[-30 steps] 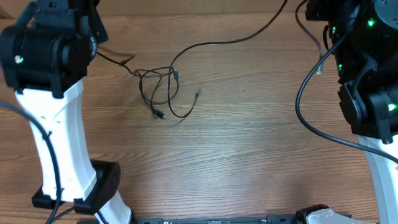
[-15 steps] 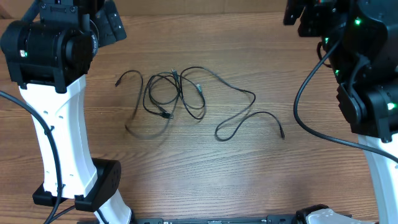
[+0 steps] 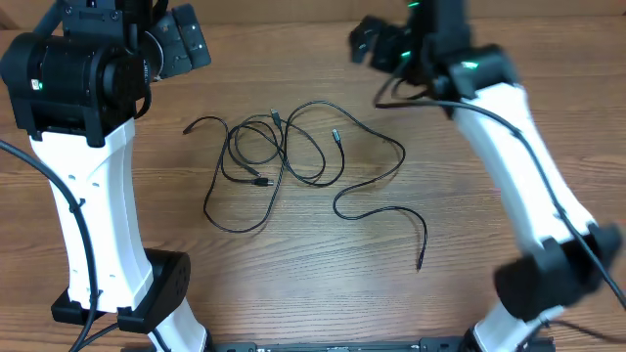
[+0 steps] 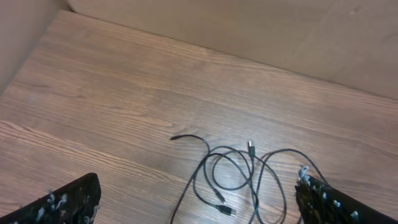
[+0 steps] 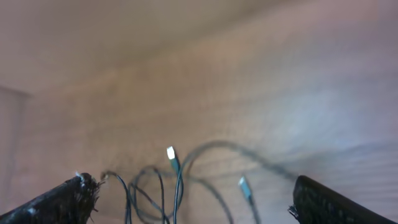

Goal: Untangle cables
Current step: 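Lower right gripper onto the loosened cable pile to grasp again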

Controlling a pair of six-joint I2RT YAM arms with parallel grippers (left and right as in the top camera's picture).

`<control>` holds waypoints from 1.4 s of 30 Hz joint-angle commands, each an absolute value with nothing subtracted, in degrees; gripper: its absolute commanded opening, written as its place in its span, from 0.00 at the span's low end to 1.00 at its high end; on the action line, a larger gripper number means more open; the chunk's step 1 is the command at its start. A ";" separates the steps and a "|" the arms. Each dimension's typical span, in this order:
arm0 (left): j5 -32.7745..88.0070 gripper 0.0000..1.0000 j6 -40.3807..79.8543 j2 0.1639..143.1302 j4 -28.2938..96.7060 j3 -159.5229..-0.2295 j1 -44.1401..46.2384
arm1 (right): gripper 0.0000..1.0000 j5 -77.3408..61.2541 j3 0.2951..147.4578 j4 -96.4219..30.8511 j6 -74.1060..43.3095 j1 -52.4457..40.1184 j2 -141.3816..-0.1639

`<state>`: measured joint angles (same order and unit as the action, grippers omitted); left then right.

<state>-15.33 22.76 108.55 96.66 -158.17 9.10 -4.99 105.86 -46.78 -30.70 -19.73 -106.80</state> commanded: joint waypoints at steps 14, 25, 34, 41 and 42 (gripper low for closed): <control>-9.32 1.00 22.24 108.31 96.79 -158.34 9.02 | 0.78 -4.62 106.02 -46.68 -48.95 -31.59 -121.25; -8.69 1.00 21.78 108.31 96.77 -158.23 9.02 | 0.78 -2.02 105.32 -43.77 -49.52 -35.59 -125.19; -8.47 1.00 19.68 108.31 96.79 -155.20 9.02 | 0.78 -2.02 105.27 -40.71 -49.45 -35.99 -129.38; -9.52 1.00 19.40 108.33 96.73 -149.69 9.02 | 0.78 -1.98 105.27 -39.31 -49.01 -36.05 -131.83; -9.74 1.00 19.27 108.33 96.68 -149.08 9.02 | 0.78 -1.98 105.19 -39.07 -48.34 -36.05 -132.03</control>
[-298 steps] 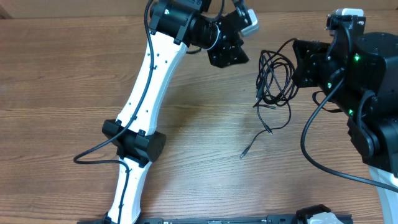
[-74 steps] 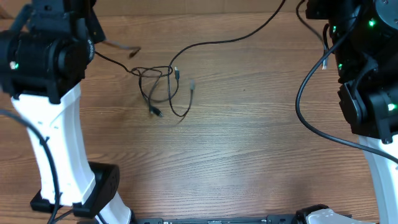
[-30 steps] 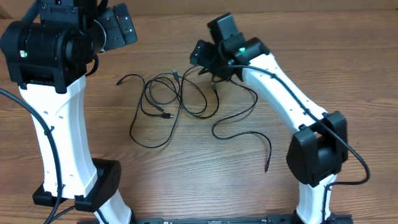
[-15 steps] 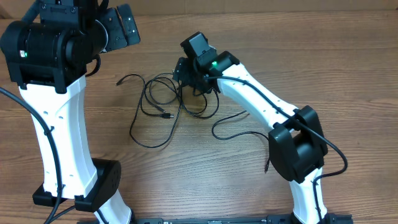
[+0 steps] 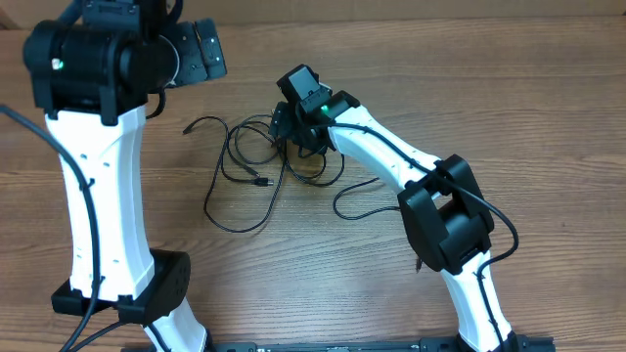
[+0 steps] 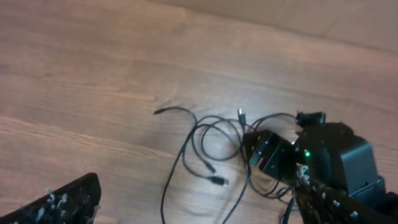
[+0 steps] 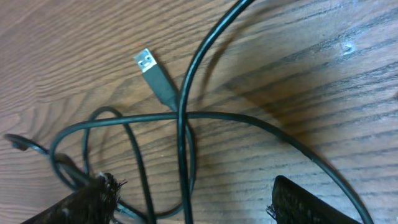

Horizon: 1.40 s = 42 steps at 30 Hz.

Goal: Untangle cables
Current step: 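Lower right gripper onto the loosened cable pile to grasp again, then close right gripper on a black cable strand in the pile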

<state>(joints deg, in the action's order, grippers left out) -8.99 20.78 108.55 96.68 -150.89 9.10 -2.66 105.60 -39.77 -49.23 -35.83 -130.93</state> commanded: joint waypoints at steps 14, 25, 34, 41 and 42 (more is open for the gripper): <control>-10.72 1.00 19.27 108.31 95.61 -148.68 9.02 | 0.74 2.11 104.64 -36.82 -46.15 -36.05 -132.81; -10.70 1.00 19.27 108.31 96.16 -148.68 9.02 | 0.69 1.89 102.30 -34.35 -46.00 -36.05 -133.86; -10.66 1.00 19.29 108.31 96.64 -148.66 9.02 | 0.04 1.80 102.32 -34.72 -46.00 -36.05 -135.92; -10.24 1.00 19.31 108.31 96.77 -148.64 9.02 | 0.04 1.54 103.96 -37.23 -42.50 -36.05 -135.66; -9.80 1.00 19.29 108.31 96.77 -148.64 9.02 | 0.04 1.56 104.62 -37.93 -41.63 -36.03 -135.50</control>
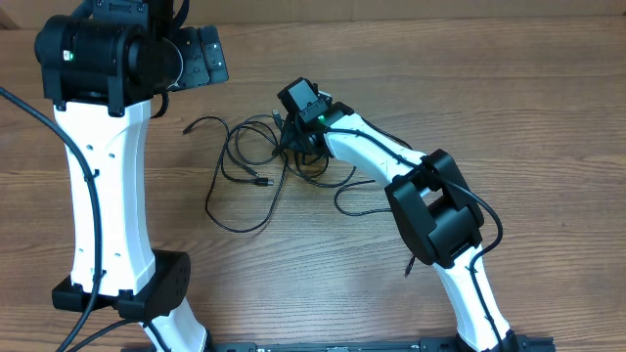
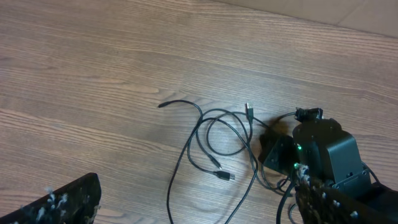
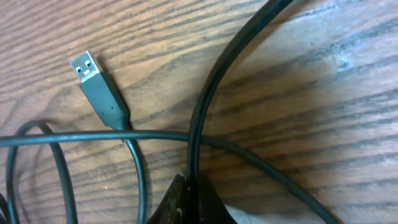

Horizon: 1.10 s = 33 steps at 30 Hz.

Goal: Untangle cables
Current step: 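Close right gripper on a black cable strand in the pile, then lift the cable strand with the right gripper and pull it right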

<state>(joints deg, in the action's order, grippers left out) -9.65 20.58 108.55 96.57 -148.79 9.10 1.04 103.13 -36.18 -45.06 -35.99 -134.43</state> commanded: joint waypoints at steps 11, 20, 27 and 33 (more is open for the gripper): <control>-8.23 1.00 19.29 108.31 96.79 -148.64 9.02 | 0.04 6.15 117.19 -47.77 -33.93 -35.83 -132.38; -6.66 1.00 19.29 108.31 96.79 -148.64 9.02 | 0.04 9.63 127.66 -52.27 -28.27 -35.83 -131.74; -5.93 1.00 19.49 108.33 96.79 -148.64 9.02 | 0.04 15.81 130.96 -52.62 -26.52 -36.03 -127.28; -5.87 0.99 19.29 108.33 96.79 -148.64 9.41 | 0.04 15.94 130.96 -49.71 -26.48 -36.18 -123.20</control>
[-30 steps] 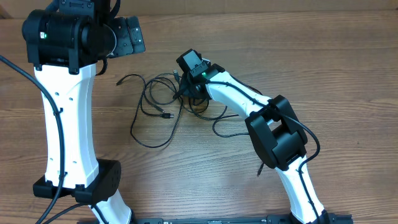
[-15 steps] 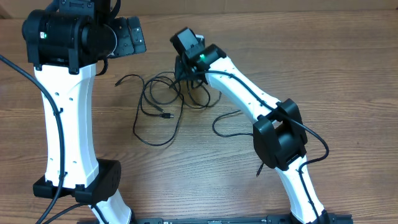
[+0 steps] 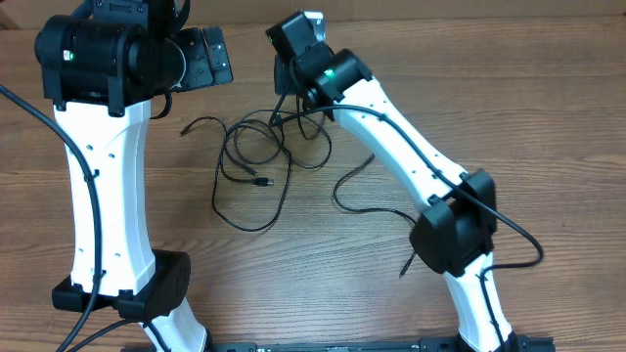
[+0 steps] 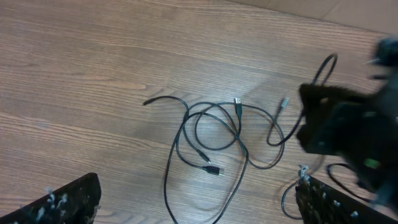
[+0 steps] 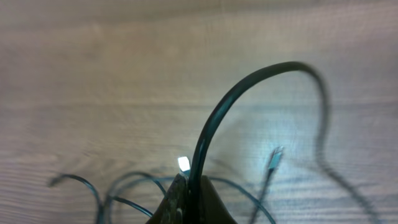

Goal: Untangle cables
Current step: 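Lift the cable strand with the right gripper and pull it right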

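Thin black cables lie tangled on the wooden table; the knot of loops sits left of centre, with a long strand trailing right to a plug end. My right gripper is raised above the tangle and shut on a black cable that arcs upward from its fingertips. That lifted strand shows in the left wrist view too. My left gripper hangs high over the table's left side, open, with its fingers far apart and nothing between them.
The left arm's white column stands at the table's left, the right arm's base at the lower right. A cardboard-coloured wall borders the far edge of the table.
My right gripper, shut on a cable down at the tangle, now stands raised with that cable lifted off the table. The tangle's right loops have shifted. The left gripper stayed put.
At first both grippers hung open, high above an untouched tangle. Then my right gripper was down at the knot, open around a strand. Later it was shut on that strand on the table, and now it holds it lifted above the tangle.
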Controlling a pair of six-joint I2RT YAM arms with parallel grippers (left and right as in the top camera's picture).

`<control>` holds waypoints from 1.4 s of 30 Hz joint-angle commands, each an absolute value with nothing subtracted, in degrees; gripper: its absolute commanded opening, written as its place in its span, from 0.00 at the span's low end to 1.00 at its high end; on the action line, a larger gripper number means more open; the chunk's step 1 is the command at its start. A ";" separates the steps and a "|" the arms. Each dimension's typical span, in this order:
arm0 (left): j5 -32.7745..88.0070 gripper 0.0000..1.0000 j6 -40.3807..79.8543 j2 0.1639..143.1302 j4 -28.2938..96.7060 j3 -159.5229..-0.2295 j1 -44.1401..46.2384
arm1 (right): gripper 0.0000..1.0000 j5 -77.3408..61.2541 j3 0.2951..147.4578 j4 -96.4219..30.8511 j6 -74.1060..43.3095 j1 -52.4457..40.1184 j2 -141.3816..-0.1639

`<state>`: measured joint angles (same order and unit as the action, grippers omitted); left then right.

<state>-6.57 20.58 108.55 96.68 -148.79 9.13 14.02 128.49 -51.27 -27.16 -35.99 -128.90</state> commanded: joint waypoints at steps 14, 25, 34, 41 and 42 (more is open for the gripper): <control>-5.91 1.00 19.27 108.81 96.79 -148.53 9.43 | 0.04 11.00 130.96 -52.62 -26.52 -36.38 -110.06; -5.82 1.00 19.27 109.40 96.79 -148.22 9.45 | 0.04 -2.61 130.96 -75.13 -33.21 -36.38 -106.48; -4.82 1.00 19.29 109.40 96.77 -145.51 9.45 | 0.04 -10.15 130.96 -84.99 -33.19 -36.36 -106.28; -4.84 1.00 19.27 109.40 96.07 -142.15 9.39 | 0.04 -11.84 130.96 -86.67 -32.08 -36.36 -104.38; -4.86 1.00 19.25 109.40 95.88 -142.15 9.39 | 0.04 -11.86 130.96 -86.48 -31.29 -36.36 -103.63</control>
<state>-5.52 20.40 109.08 96.36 -142.76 9.28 -10.41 129.86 -86.65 -32.75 -36.10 -107.18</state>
